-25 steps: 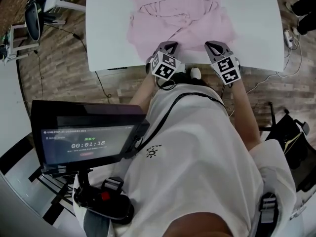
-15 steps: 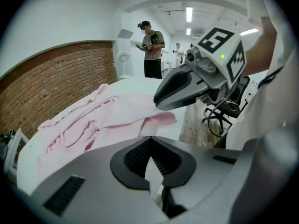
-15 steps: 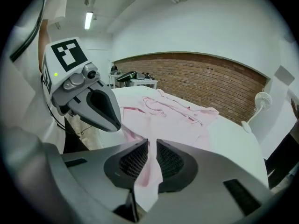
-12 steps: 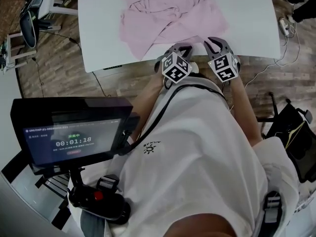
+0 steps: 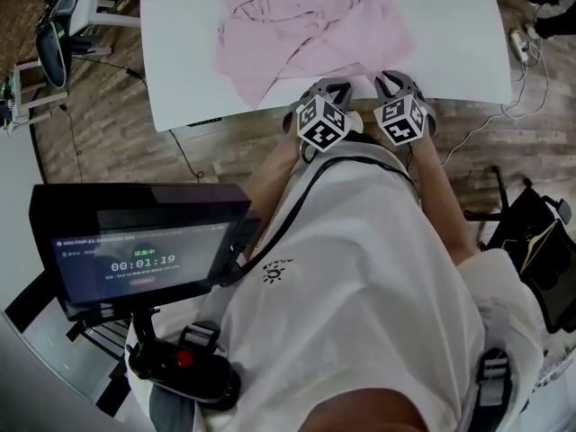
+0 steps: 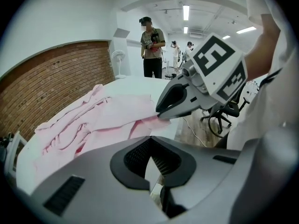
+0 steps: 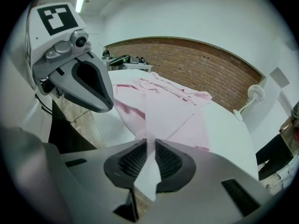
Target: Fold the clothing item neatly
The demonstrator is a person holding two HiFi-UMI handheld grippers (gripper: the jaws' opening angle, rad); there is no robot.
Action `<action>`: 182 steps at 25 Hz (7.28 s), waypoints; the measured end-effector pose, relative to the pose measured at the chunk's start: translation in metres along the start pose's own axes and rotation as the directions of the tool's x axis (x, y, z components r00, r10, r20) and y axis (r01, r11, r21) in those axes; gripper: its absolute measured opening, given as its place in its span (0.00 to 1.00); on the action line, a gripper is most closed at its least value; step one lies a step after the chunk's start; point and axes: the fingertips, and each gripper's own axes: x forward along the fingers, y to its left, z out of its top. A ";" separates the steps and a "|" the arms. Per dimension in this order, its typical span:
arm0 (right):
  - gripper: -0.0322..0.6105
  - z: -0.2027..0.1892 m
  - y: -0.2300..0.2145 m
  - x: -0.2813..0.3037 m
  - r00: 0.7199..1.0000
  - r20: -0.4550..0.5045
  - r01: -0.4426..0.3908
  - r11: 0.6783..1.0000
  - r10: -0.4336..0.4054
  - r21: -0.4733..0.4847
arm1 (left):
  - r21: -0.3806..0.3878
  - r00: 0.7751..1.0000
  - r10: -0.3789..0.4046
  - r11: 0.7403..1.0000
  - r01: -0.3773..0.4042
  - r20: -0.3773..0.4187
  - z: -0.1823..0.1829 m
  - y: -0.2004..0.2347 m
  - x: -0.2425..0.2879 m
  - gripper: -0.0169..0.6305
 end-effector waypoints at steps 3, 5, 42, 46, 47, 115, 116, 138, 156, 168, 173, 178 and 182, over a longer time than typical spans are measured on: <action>0.07 0.017 -0.003 -0.003 0.999 0.047 -0.019 0.999 0.018 0.029 | -0.012 1.000 0.009 1.000 -0.009 -0.005 -0.004 0.002 -0.002 0.03; 0.08 0.042 -0.006 -0.009 0.993 0.114 -0.034 0.998 0.028 0.057 | -0.025 1.000 0.024 0.999 -0.024 -0.006 -0.006 0.008 -0.004 0.03; 0.08 0.229 -0.109 0.193 0.998 0.039 0.053 0.858 -0.039 -0.511 | -0.137 0.999 0.028 0.990 -0.022 0.040 -0.021 0.147 -0.016 0.03; 0.24 0.218 -0.115 0.206 0.999 0.000 0.027 0.834 -0.033 -0.552 | -0.167 0.999 0.045 0.985 -0.041 0.022 -0.016 0.153 -0.015 0.03; 0.27 0.217 -0.118 0.208 0.999 -0.003 0.029 0.835 -0.036 -0.550 | -0.175 0.999 0.051 0.983 -0.047 0.018 -0.015 0.155 -0.016 0.03; 0.07 0.226 0.036 0.146 0.886 0.196 -0.320 0.861 0.419 -0.395 | -0.355 0.940 0.317 0.871 -0.341 -0.126 -0.096 0.194 -0.067 0.03; 0.07 0.234 0.022 0.156 0.892 0.213 -0.305 0.878 0.399 -0.368 | -0.362 0.938 0.322 0.865 -0.346 -0.128 -0.095 0.200 -0.066 0.03; 0.07 0.305 -0.052 0.238 0.934 0.256 -0.138 0.912 0.249 -0.385 | -0.380 0.954 0.273 0.875 -0.301 -0.127 -0.073 0.200 -0.049 0.03; 0.25 0.229 0.015 0.139 0.772 0.074 -0.576 0.744 0.631 -0.339 | -0.387 0.951 0.281 0.869 -0.309 -0.128 -0.073 0.189 -0.040 0.03; 0.15 0.210 0.062 0.156 0.804 -0.070 -0.524 0.648 0.591 -0.552 | -0.436 0.960 0.258 0.855 -0.281 -0.112 -0.074 0.191 -0.029 0.03; 0.11 0.222 0.047 0.145 0.801 -0.058 -0.523 0.650 0.595 -0.552 | -0.434 0.961 0.255 0.858 -0.276 -0.107 -0.073 0.189 -0.030 0.03; 0.11 0.235 0.024 0.142 0.796 -0.055 -0.537 0.661 0.602 -0.524 | -0.438 0.963 0.242 0.858 -0.269 -0.118 -0.075 0.188 -0.028 0.03; 0.11 0.246 0.011 0.141 0.781 -0.038 -0.568 0.684 0.623 -0.457 | -0.433 0.968 0.214 0.866 -0.251 -0.135 -0.080 0.182 -0.025 0.03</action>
